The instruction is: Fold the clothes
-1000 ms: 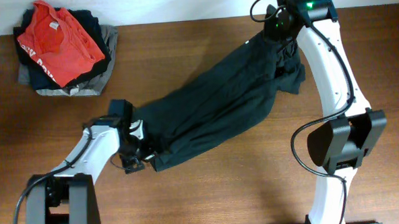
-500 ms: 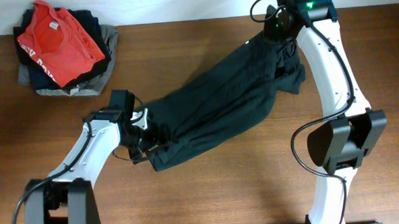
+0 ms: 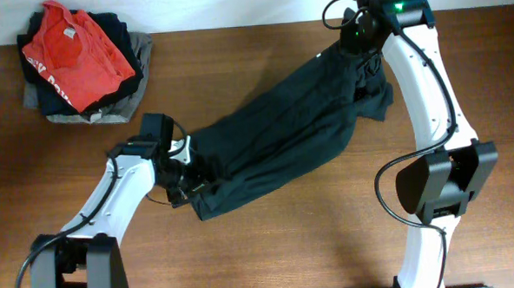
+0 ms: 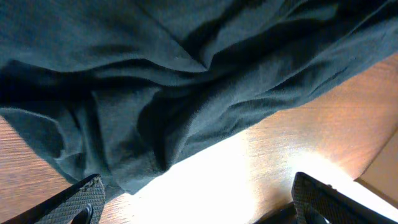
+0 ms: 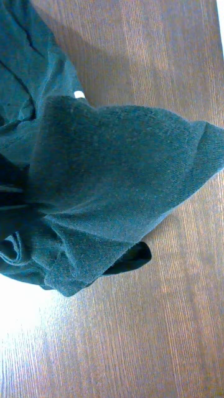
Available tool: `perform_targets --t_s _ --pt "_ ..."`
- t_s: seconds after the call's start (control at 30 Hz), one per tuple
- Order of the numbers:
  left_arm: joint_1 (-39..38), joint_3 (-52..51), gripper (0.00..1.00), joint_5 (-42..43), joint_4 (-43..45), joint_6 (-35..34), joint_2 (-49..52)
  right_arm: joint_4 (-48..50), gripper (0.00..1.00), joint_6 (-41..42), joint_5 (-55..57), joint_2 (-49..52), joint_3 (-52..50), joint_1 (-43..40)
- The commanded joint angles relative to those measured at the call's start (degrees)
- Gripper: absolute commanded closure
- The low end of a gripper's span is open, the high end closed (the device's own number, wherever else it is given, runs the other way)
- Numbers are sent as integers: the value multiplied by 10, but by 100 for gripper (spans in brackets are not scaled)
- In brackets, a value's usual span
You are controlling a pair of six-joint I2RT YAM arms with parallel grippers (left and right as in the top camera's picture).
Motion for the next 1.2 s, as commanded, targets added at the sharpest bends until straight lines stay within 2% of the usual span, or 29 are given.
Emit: perform_targets --t_s 0.0,0.2,0.57,0.97,1.1,1.17 --pt "-21 6 4 -4 3 1 14 -2 96 5 16 -13 11 4" --pt "-47 6 4 -4 6 3 40 -3 96 5 16 -13 11 4" --pt "-47 8 5 -50 -12 3 56 -5 96 5 16 -12 11 4" --pt "-47 10 5 -51 -10 3 55 -5 96 5 16 3 11 4" --pt "-47 10 5 -51 3 3 55 -5 96 5 16 5 11 4" --pt "-47 10 9 -51 6 3 55 -5 96 5 16 5 11 4"
